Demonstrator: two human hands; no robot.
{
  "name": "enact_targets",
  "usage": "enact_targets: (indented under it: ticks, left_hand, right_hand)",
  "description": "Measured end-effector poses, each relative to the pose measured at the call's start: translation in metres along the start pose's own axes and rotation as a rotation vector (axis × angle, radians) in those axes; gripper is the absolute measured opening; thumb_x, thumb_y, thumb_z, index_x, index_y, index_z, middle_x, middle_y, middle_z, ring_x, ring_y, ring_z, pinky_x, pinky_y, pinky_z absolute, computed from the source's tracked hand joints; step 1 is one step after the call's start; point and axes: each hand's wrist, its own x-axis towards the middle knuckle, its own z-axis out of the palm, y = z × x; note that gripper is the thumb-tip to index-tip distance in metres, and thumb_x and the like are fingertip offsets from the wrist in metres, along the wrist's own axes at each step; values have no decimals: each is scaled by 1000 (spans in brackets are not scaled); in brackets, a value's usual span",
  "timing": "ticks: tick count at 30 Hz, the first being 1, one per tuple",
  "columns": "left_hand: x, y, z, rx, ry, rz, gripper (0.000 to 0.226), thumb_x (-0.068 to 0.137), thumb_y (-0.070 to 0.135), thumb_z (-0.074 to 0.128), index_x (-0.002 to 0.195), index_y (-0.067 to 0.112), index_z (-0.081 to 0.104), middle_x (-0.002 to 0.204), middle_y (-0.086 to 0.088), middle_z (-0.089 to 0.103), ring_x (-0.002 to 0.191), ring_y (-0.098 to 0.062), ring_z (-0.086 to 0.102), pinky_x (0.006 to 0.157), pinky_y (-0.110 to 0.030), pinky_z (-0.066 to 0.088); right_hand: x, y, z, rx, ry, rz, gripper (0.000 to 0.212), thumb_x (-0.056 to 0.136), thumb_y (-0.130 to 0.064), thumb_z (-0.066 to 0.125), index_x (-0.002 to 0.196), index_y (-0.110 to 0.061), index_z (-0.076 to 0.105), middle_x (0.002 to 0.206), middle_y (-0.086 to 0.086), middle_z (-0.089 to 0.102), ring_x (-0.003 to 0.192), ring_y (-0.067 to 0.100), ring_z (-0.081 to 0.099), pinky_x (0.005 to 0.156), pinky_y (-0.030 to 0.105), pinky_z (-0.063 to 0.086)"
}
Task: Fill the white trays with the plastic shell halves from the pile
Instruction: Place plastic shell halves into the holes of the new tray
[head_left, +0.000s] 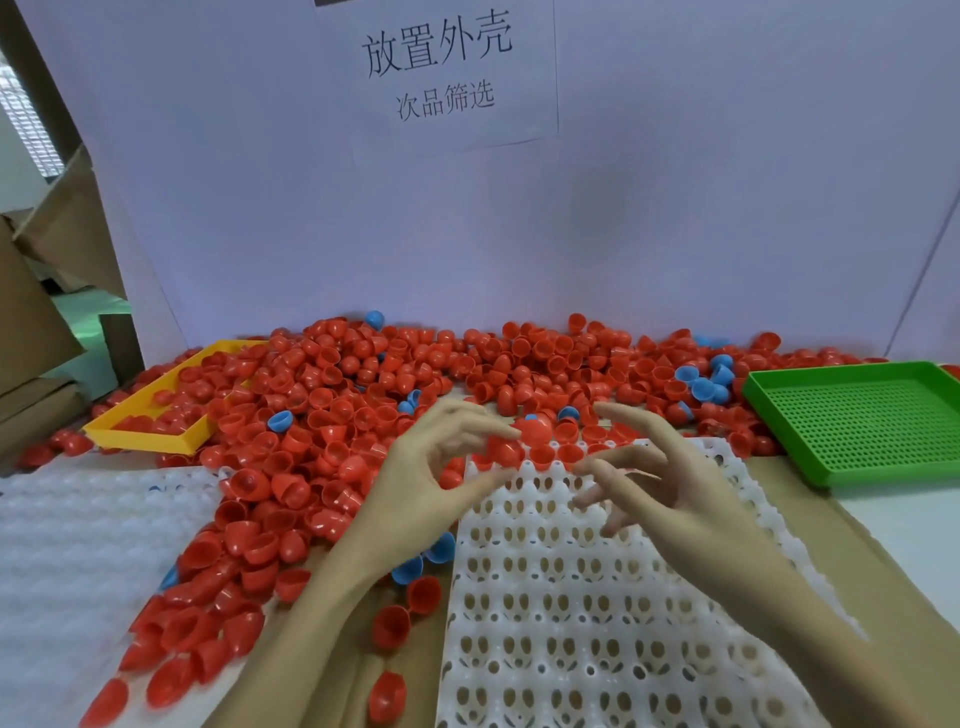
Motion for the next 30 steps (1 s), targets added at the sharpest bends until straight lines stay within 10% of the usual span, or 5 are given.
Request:
enact_targets:
  ticks: [7,22,26,30]
  left_hand:
    - [-7,8,24,-72,-143,-14,35,93,16,80,125,24,68,127,3,67,123,-23,66,105,-30,52]
    - [-7,13,29,-260,1,-232,21,96,19,77,116,21,72,110,0,78,99,-22,77,90,-35,62]
    - [-4,2,16,211,319,-254,18,97,21,73,114,25,68,112,10,70,100,-10,71,87,-32,61]
    - [-6,-24,-15,1020,358,-340,45,102,22,62,145,16,51,156,-10,42,146,-30,36,115,-45,32]
  right_hand:
    - [-2,-1,4,45,-10,17,19,93,-32,72,110,-26,79,101,-4,80,89,17,78,74,25,61]
    - [-4,-3,6,-27,-26,-54,25,93,-26,75,118,-31,75,107,-8,78,94,14,76,75,26,61]
    - [-3,-2,5,-48,5,-18,25,96,-26,69,121,-30,71,105,-7,76,92,14,76,73,27,61]
    - [-2,1,4,-41,35,27,18,101,-19,64,115,-27,72,100,-5,77,87,14,76,69,25,61]
